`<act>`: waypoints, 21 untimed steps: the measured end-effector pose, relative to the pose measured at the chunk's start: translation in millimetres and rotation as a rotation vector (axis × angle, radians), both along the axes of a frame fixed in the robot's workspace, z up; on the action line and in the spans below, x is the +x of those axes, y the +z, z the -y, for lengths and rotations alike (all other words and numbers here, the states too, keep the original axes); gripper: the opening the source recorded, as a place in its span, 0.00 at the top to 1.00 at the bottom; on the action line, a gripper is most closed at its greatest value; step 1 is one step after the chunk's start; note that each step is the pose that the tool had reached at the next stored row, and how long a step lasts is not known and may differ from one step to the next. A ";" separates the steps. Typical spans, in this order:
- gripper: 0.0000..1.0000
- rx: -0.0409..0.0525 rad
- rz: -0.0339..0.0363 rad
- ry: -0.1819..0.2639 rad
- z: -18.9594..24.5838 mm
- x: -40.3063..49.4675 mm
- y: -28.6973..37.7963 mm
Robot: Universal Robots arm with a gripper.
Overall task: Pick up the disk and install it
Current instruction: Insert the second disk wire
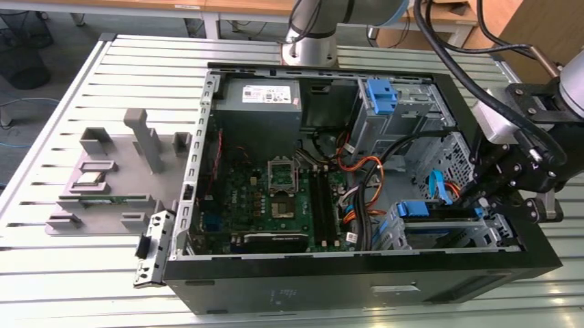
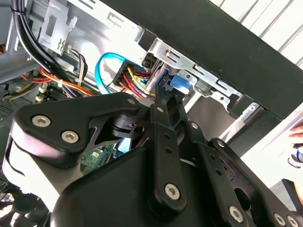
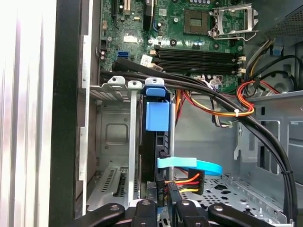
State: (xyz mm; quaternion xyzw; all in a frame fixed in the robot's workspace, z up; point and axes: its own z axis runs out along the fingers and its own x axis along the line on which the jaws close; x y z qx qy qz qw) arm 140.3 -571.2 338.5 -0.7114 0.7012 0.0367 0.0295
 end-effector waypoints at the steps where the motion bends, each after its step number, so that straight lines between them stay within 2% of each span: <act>1: 0.76 0.0028 0.0039 0.002 0.0 -0.4 -0.2; 5: 0.76 0.0081 0.0158 0.008 0.3 -2.9 -2.4; 9: 0.76 0.0099 0.0184 0.012 0.5 -6.9 -4.0; 13: 0.76 0.0231 0.0231 0.014 0.5 -7.9 -4.2; 21: 0.76 0.0234 0.0237 0.015 1.3 -9.3 -4.8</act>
